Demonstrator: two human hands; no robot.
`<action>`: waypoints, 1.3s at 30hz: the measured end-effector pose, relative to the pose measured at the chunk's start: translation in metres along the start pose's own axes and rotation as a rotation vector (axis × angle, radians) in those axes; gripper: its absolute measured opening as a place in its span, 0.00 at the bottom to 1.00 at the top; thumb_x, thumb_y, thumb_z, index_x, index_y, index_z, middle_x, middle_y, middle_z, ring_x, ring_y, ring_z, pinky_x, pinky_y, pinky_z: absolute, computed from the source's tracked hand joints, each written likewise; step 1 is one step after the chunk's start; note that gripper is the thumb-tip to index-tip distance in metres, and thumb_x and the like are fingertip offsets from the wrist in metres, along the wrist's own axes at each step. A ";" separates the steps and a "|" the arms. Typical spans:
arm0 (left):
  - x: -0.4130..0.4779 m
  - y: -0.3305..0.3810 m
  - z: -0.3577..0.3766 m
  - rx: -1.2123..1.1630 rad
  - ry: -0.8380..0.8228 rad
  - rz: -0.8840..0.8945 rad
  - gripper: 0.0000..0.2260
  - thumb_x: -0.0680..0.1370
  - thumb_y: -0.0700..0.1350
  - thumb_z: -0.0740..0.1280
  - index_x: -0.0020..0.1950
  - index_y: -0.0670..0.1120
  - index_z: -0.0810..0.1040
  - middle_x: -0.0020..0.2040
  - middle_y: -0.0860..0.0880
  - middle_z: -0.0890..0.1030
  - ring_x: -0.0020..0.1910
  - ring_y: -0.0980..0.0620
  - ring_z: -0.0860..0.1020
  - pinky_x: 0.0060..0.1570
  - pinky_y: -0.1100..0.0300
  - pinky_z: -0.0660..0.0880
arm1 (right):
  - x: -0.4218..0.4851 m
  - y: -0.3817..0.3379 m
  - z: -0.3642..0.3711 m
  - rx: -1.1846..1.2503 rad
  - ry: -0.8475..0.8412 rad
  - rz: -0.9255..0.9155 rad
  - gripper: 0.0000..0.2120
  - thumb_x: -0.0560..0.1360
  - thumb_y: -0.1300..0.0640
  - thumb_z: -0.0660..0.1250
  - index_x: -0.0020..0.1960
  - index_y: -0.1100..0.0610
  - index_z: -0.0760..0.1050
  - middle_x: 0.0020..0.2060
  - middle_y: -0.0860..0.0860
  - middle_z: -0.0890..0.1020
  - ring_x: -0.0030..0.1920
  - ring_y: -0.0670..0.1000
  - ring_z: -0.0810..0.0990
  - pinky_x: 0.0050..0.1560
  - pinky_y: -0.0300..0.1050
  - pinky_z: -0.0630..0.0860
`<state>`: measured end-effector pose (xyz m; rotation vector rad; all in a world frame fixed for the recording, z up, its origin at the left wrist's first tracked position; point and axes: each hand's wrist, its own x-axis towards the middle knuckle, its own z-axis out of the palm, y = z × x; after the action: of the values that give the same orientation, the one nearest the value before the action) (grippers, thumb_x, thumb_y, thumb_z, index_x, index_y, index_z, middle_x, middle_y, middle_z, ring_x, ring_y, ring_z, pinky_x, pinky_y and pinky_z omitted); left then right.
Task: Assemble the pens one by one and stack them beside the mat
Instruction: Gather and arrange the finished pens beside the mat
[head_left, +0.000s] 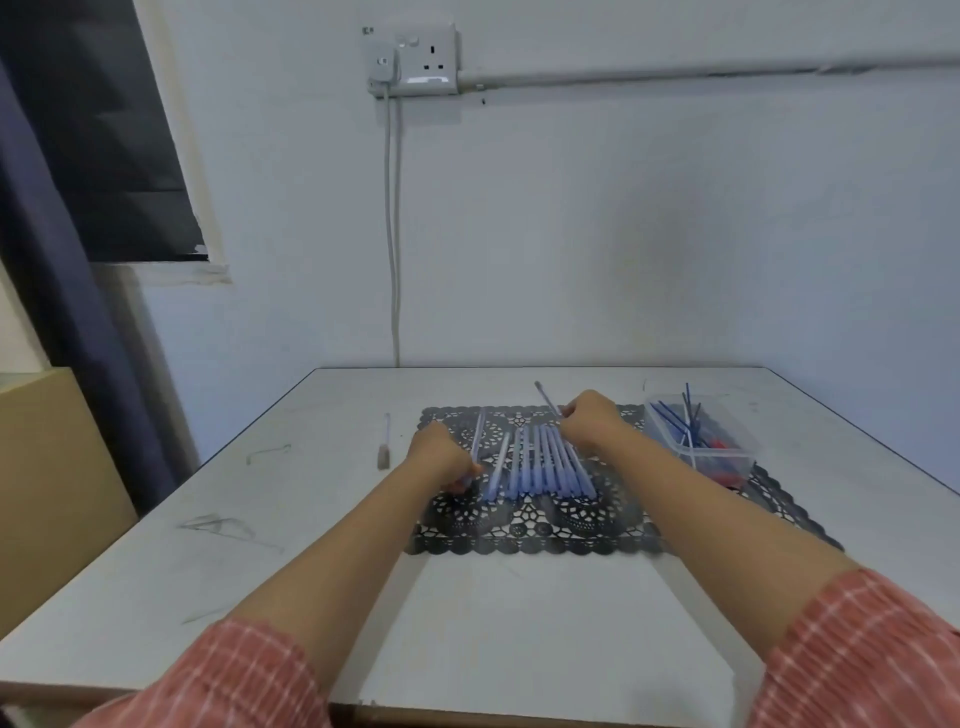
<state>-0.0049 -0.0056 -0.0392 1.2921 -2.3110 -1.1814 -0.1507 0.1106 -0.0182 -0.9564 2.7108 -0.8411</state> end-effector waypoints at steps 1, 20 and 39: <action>0.000 0.001 0.004 0.034 -0.013 0.008 0.10 0.68 0.38 0.76 0.44 0.35 0.79 0.39 0.40 0.82 0.40 0.46 0.82 0.43 0.51 0.81 | -0.002 0.004 -0.002 -0.005 0.003 0.014 0.12 0.75 0.63 0.62 0.57 0.65 0.76 0.51 0.59 0.80 0.41 0.54 0.76 0.39 0.43 0.72; -0.001 -0.009 0.027 0.283 0.095 0.229 0.05 0.73 0.39 0.66 0.39 0.46 0.78 0.39 0.46 0.79 0.37 0.50 0.75 0.39 0.58 0.74 | -0.026 0.048 0.002 -0.010 -0.093 0.044 0.12 0.68 0.69 0.60 0.48 0.68 0.79 0.39 0.58 0.80 0.40 0.55 0.78 0.37 0.44 0.76; 0.044 -0.059 -0.038 0.425 0.443 0.189 0.20 0.77 0.45 0.60 0.69 0.48 0.70 0.67 0.44 0.71 0.67 0.44 0.66 0.61 0.50 0.69 | -0.010 0.088 0.026 -0.311 0.022 -0.193 0.21 0.82 0.52 0.48 0.74 0.53 0.58 0.74 0.53 0.57 0.74 0.54 0.53 0.73 0.52 0.54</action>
<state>0.0260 -0.0777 -0.0666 1.2627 -2.3363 -0.3054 -0.1819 0.1610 -0.0884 -1.2939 2.8565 -0.4647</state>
